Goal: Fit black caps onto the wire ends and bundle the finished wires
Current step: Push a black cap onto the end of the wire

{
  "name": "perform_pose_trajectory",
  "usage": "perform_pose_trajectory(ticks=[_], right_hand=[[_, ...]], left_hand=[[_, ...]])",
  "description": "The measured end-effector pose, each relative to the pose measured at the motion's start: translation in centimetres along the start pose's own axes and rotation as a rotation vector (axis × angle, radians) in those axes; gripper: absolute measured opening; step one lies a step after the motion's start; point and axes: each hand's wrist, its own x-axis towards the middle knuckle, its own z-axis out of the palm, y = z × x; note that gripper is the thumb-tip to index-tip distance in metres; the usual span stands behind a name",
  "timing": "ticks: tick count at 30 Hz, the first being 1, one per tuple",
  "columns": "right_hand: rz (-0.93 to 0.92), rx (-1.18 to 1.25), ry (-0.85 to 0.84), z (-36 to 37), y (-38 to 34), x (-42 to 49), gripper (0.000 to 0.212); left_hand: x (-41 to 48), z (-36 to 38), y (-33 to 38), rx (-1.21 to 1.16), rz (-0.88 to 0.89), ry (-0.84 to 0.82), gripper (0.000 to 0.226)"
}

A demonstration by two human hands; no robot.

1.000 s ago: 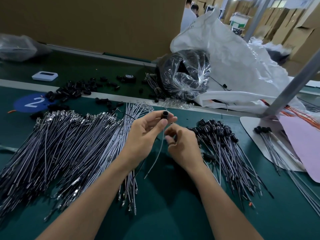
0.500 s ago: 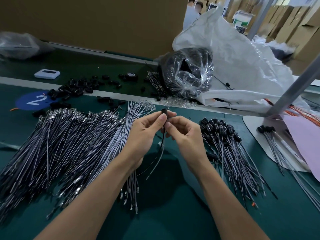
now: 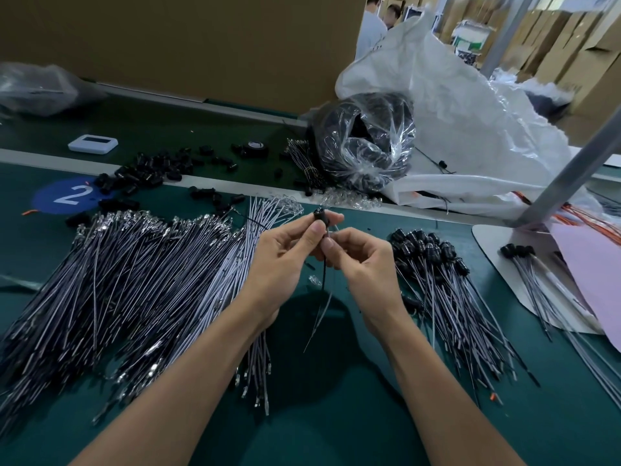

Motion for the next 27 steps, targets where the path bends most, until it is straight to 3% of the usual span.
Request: perform_pose_trajectory(ticks=[4,14,21,27], right_hand=[[-0.03,0.075,0.031,-0.1,-0.1,0.0,0.013],[-0.008,0.184,-0.002,-0.2,-0.1,-0.1,0.01],[-0.073,0.055,-0.004,0.0,0.1,-0.3,0.003],[-0.104,0.048,-0.006,0.2,-0.2,-0.4,0.015]], left_hand=[[-0.1,0.1,-0.1,0.024,-0.007,-0.046,0.021],[-0.3,-0.4,0.4,-0.049,-0.075,-0.104,0.028],[-0.3,-0.2,1.5,-0.133,0.066,0.046,0.021],[-0.3,-0.3,1.7,-0.214,0.066,0.066,0.009]])
